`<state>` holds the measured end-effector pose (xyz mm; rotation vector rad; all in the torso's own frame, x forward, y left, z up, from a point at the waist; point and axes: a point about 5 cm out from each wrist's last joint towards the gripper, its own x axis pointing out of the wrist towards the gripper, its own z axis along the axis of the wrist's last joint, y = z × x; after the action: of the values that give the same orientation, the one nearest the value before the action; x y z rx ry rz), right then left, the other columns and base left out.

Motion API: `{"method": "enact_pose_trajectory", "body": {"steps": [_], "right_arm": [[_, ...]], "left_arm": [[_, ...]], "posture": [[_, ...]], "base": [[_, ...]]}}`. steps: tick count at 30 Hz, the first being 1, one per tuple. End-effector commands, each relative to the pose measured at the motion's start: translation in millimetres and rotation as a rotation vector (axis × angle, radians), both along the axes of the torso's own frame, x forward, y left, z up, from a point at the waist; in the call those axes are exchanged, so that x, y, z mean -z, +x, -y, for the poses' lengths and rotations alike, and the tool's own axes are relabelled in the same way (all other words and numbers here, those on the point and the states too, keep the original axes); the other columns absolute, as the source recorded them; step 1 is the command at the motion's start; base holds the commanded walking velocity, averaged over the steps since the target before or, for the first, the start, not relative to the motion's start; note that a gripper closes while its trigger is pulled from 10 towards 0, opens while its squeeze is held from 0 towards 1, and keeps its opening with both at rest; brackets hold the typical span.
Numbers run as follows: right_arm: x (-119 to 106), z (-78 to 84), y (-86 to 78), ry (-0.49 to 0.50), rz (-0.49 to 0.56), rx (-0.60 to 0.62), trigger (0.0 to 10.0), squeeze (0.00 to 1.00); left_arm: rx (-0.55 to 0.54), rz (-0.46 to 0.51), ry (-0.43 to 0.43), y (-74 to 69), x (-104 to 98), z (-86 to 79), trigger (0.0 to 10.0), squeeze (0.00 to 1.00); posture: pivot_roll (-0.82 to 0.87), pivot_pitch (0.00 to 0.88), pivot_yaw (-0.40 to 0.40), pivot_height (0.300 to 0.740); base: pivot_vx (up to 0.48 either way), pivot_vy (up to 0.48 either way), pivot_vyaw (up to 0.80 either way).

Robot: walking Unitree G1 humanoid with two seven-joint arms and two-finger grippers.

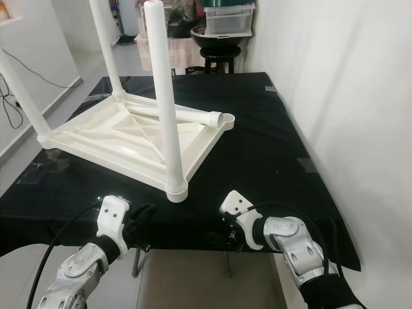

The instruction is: Building children table

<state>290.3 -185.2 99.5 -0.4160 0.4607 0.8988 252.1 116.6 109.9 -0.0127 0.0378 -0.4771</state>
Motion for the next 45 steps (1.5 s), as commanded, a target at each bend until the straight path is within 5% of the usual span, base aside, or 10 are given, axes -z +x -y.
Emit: {"method": "enact_pose_trajectory", "body": {"steps": [1, 13, 26, 27, 28, 29, 35, 45], "right_arm": [[-1, -1.7, 4.2, -0.001, 0.02, 0.017, 10.0, 0.0], [0, -6.7, 13.7, 0.005, 0.059, 0.066, 10.0, 0.0], [0, -13.7, 15.1, 0.036, 0.07, 0.072, 10.0, 0.0], [0, -14.9, 14.7, 0.042, 0.074, 0.069, 10.0, 0.0], [0, -14.9, 14.7, 0.042, 0.074, 0.069, 10.0, 0.0], [0, -15.9, 14.7, 0.048, 0.078, 0.066, 10.0, 0.0], [-1, -17.8, 13.6, 0.066, 0.086, 0.063, 10.0, 0.0], [-2, -16.5, 12.9, 0.073, 0.091, 0.065, 10.0, 0.0]], "left_arm": [[0.021, -0.011, 0.006, -0.8, 0, -0.4, 10.0, 1.0], [0.021, 0.085, 0.042, 21.8, -17, 5.8, 10.0, 1.0], [-0.043, 0.239, 0.121, 62.7, -48, 12.5, 10.0, 1.0], [-0.097, 0.268, 0.153, 73.2, -55, 8.1, 10.0, 0.41], [-0.097, 0.268, 0.153, 73.2, -55, 8.1, 10.0, 0.41], [-0.146, 0.288, 0.179, 81.9, -59, 3.6, 10.0, 0.0], [-0.27, 0.293, 0.196, 99.5, -62, -12.4, 10.0, 0.0], [-0.309, 0.285, 0.197, 104.4, -57, -19.7, 10.0, 0.0]], "posture": [[-0.06, 0.0, 0.026, 0.74], [-0.07, 0.0, 0.025, 0.74], [-0.09, 0.0, 0.036, 0.74], [-0.1, 0.0, 0.04, 0.74], [-0.1, 0.0, 0.04, 0.74], [-0.1, 0.0, 0.04, 0.74], [-0.11, 0.0, 0.044, 0.74], [-0.11, 0.0, 0.047, 0.74]], "base": [[0.0, 0.0, 0.0], [0.0, 0.0, 0.0], [0.0, 0.0, 0.0], [0.0, 0.0, 0.0], [0.0, 0.0, 0.0], [0.0, 0.0, 0.0], [0.0, 0.0, 0.0], [0.0, 0.0, 0.0]]}}
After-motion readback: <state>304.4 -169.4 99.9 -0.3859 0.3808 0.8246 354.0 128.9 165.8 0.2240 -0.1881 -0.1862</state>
